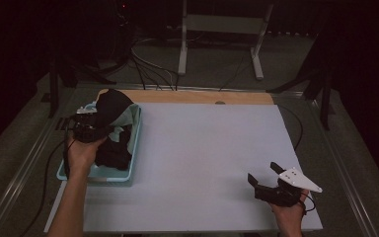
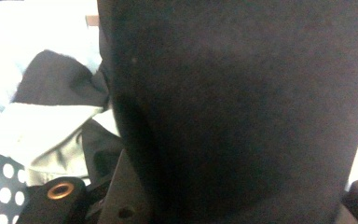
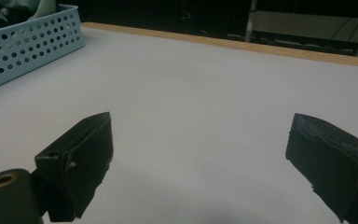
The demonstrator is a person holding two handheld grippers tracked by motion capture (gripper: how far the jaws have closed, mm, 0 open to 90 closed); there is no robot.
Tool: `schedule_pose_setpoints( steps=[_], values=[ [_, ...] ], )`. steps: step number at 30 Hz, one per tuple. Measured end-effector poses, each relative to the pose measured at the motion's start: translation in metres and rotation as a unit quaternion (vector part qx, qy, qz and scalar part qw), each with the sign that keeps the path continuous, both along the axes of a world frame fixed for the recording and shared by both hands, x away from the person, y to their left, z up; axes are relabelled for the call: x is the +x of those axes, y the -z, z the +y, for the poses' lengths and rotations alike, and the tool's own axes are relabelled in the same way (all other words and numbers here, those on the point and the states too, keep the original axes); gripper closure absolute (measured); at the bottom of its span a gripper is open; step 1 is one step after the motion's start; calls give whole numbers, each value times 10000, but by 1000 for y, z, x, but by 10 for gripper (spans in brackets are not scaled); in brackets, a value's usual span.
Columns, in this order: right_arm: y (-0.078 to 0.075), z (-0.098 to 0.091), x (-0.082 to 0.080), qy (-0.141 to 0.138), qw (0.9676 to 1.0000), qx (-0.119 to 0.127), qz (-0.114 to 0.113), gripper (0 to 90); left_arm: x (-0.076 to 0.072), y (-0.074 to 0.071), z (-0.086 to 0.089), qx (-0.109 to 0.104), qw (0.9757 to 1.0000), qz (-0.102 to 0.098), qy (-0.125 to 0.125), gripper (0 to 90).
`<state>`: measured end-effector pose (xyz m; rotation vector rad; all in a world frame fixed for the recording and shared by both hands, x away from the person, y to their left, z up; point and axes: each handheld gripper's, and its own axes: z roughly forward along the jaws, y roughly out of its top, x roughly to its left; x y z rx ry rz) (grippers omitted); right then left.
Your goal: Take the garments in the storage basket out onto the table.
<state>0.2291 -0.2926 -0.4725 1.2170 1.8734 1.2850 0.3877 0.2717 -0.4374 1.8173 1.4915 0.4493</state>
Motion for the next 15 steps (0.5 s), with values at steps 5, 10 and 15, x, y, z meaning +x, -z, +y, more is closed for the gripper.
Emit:
schedule_pose_setpoints(
  steps=[5,10,15],
  values=[
    [0,0,0,-4,10000,-5,1,70,-5,-16,-3,11,9997,-251,75,693],
    [0,0,0,-2,10000,-1,1,70,-9,-27,-7,-30,9984,-516,212,693],
    [0,0,0,-3,10000,14,-3,70,-11,-36,-10,-93,9972,-676,302,693]
  ],
)
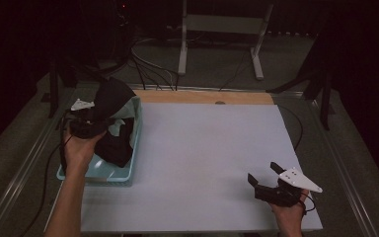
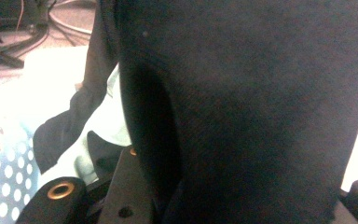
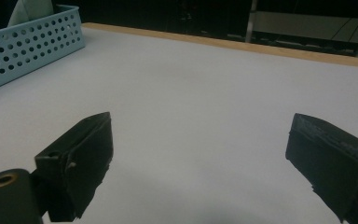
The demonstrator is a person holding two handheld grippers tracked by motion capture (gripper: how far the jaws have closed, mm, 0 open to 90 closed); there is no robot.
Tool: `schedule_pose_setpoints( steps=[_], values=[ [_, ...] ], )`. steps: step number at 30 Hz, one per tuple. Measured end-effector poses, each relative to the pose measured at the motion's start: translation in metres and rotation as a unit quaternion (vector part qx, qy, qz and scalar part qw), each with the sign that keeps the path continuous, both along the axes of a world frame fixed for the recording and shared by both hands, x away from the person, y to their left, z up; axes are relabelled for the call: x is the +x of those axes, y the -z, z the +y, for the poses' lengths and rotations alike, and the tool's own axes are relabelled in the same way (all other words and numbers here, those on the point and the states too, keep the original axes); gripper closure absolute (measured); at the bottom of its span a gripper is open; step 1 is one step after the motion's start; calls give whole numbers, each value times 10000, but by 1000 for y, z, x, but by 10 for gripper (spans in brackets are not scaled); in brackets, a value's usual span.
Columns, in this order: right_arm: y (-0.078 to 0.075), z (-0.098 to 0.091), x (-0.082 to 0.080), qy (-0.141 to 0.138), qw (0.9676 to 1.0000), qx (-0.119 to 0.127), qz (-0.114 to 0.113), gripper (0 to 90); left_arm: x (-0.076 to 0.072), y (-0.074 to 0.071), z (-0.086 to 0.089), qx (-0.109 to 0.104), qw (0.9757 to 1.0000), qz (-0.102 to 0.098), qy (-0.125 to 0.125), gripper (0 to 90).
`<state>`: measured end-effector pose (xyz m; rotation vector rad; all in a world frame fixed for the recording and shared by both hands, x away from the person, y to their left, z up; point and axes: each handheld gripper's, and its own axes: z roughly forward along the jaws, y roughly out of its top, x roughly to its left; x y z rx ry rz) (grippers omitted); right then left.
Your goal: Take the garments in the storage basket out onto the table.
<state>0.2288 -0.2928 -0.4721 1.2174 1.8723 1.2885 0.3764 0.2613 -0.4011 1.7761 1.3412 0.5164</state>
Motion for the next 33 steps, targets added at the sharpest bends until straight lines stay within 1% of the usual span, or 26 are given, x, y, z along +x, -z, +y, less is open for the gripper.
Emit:
schedule_pose_setpoints(
  steps=[3,5,6,9,10,15,18,20,24,25,29,30,33],
  values=[
    [0,0,0,-3,10000,1,-5,70,-1,-5,-3,5,10000,-78,42,693],
    [0,0,0,-2,10000,4,-8,71,-1,-5,-3,5,10000,-78,42,693],
    [0,0,0,-3,10000,4,-4,70,-2,-9,-4,-55,9999,-137,73,693],
    [0,0,0,-4,10000,6,-6,71,-2,-11,-6,-89,9998,-182,93,693],
    [0,0,0,-3,10000,6,-5,70,-3,-14,-7,-150,9995,-224,136,693],
    [0,0,0,-2,10000,3,-5,70,-5,-19,-10,-281,9988,-330,213,693],
    [0,0,0,-4,10000,4,-6,71,-5,-21,-12,-304,9985,-368,251,693],
    [0,0,0,-4,10000,2,-10,70,-6,-24,-14,-360,9980,-421,299,694],
    [0,0,0,-6,10000,3,-25,70,-6,-28,-17,-367,9976,-464,349,695],
    [0,0,0,-6,10000,2,-24,70,-7,-29,-19,-404,9972,-496,377,695],
    [0,0,0,-12,10000,1,-22,70,-7,-32,-21,-460,9966,-528,433,695],
    [0,0,0,-12,10000,0,-22,70,-7,-33,-22,-533,9959,-557,466,696],
    [0,0,0,-12,10000,1,-23,70,-8,-37,-24,-587,9952,-605,498,697]
  ],
)
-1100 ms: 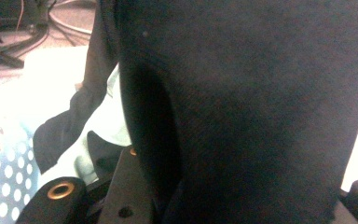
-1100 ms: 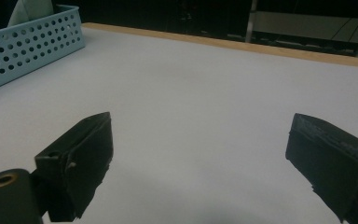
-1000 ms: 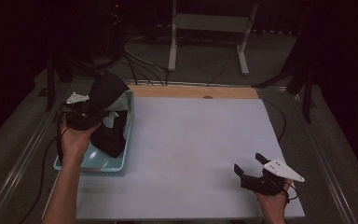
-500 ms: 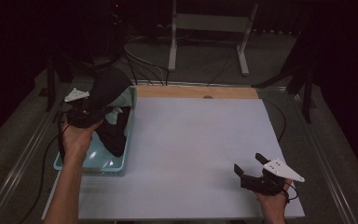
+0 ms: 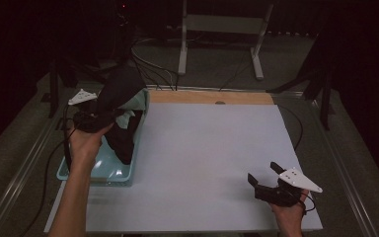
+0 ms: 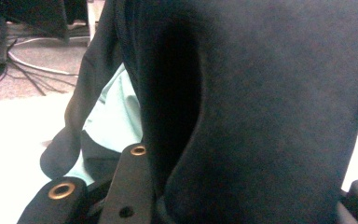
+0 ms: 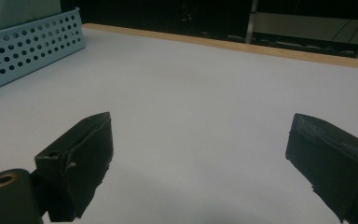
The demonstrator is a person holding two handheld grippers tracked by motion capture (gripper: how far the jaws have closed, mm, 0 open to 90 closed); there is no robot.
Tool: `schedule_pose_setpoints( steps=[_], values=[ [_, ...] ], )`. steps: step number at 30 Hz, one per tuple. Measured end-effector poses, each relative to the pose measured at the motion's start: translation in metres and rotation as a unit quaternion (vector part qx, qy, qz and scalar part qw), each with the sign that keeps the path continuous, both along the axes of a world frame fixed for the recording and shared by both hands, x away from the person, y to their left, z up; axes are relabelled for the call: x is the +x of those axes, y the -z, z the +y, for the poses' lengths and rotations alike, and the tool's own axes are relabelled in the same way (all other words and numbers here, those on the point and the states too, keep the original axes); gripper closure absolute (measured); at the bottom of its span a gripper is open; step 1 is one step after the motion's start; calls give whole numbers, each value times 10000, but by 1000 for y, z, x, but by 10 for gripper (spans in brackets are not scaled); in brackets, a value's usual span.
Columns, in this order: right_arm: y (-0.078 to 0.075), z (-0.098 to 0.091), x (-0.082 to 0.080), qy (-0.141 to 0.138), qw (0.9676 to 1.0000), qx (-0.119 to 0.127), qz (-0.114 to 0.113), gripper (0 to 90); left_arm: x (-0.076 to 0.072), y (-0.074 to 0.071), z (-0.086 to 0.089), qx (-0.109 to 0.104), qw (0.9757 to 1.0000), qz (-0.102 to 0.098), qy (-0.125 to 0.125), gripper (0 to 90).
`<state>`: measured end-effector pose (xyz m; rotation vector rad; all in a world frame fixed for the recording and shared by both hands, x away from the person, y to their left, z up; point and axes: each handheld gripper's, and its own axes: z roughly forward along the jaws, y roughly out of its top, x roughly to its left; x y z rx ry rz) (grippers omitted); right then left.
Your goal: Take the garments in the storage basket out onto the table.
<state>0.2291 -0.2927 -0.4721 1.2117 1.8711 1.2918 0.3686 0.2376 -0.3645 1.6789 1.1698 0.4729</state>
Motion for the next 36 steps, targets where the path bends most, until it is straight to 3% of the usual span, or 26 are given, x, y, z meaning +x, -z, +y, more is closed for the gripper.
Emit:
schedule_pose_setpoints(
  steps=[16,36],
  values=[
    [0,0,0,0,10000,5,-15,70,-2,-18,-13,-428,9982,-273,334,700],
    [-1,-2,-1,15,10000,25,-43,70,0,-19,-43,-451,9959,-285,728,700]
  ],
)
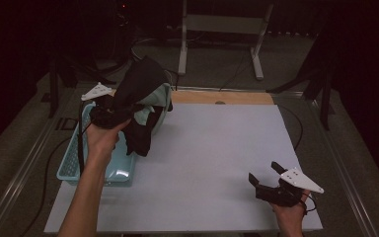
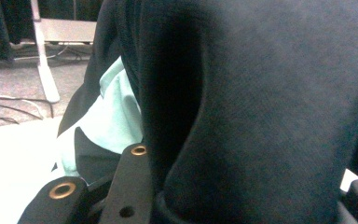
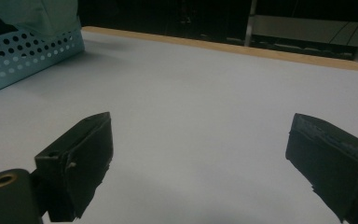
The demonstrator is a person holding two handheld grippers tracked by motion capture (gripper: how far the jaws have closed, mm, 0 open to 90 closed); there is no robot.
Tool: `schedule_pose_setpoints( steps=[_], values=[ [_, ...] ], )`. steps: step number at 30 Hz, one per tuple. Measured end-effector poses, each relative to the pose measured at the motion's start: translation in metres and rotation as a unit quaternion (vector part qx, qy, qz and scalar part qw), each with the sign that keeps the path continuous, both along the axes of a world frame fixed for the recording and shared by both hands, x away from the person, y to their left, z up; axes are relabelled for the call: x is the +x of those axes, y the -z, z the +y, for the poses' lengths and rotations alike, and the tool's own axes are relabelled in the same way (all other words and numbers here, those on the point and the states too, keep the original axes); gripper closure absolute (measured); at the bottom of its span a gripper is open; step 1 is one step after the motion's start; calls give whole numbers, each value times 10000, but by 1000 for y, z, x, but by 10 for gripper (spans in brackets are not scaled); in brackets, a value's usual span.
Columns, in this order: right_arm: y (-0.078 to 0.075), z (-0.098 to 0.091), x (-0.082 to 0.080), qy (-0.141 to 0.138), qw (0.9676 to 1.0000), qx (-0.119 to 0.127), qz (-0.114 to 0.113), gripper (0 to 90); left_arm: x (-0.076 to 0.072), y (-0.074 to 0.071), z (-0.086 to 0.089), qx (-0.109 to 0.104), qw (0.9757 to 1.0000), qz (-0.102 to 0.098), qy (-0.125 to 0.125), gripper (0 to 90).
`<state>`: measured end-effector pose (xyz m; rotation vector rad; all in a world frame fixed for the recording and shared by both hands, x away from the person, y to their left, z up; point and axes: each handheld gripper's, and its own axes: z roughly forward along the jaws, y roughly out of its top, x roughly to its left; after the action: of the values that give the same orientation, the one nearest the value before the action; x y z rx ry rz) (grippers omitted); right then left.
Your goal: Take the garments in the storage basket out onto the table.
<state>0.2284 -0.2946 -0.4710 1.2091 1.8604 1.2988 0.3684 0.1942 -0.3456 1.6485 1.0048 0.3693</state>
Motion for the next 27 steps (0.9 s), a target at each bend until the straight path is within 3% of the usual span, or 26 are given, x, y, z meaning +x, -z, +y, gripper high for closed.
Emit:
schedule_pose_setpoints(
  steps=[27],
  values=[
    [0,-1,0,15,10000,3,-17,70,-4,8,-37,-51,9986,13,524,699]
  ],
)
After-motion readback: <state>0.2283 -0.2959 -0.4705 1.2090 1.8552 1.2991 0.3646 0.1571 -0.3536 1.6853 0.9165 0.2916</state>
